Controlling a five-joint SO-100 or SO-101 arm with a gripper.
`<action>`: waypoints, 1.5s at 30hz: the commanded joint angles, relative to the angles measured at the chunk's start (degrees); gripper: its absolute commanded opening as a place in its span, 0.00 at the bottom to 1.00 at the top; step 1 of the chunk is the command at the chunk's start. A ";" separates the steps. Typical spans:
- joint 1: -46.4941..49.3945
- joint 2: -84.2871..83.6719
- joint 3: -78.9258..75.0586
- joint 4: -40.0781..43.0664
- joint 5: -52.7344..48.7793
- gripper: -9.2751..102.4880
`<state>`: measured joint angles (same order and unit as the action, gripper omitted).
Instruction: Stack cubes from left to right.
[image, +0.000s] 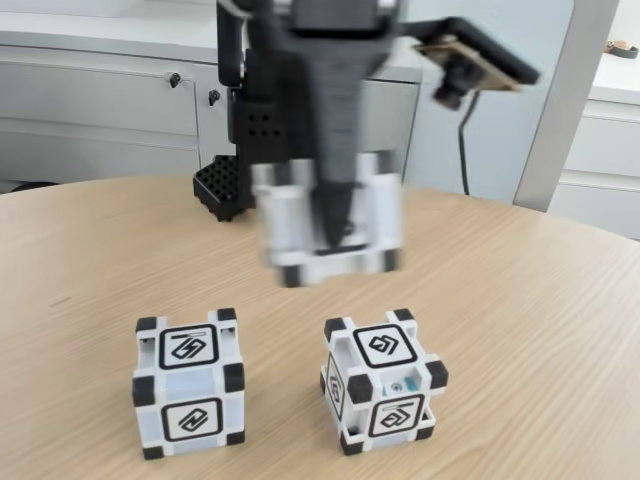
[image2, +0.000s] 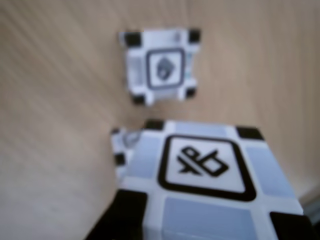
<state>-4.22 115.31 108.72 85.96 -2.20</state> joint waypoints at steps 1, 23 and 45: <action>4.92 1.85 -1.32 0.26 -1.67 0.08; 12.22 -11.60 -1.67 0.26 -2.20 0.08; 16.70 -11.60 -1.32 0.18 -5.36 0.13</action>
<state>12.13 103.45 108.72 85.96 -7.29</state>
